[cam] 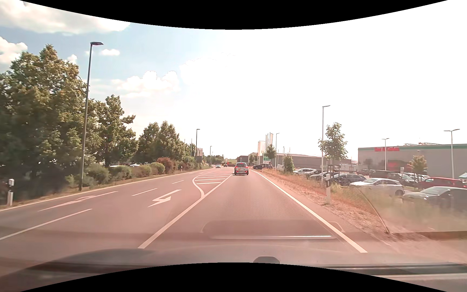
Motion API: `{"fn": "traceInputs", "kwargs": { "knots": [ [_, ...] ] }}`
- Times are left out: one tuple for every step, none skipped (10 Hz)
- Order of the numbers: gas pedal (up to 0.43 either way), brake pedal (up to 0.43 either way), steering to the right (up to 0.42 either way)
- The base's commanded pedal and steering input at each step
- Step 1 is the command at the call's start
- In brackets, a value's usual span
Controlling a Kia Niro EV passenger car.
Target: Follow the waypoints while adhering to traffic rules and regulations
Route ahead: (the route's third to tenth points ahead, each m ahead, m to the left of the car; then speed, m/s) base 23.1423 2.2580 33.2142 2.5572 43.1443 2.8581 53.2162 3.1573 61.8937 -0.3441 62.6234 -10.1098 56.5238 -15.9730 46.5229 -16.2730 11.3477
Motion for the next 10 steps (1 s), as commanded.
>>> {"fn": "traceInputs", "kwargs": {
  "knots": [
    [0.039, 0.000, -0.004],
    [0.039, 0.000, -0.003],
    [0.039, 0.000, -0.003],
    [0.039, 0.000, -0.002],
    [0.039, 0.000, 0.000],
    [0.039, 0.000, 0.003],
    [0.039, 0.000, 0.004],
    [0.039, 0.000, 0.004],
    [0.039, 0.000, 0.004],
    [0.039, 0.000, 0.002]
  ]
}}
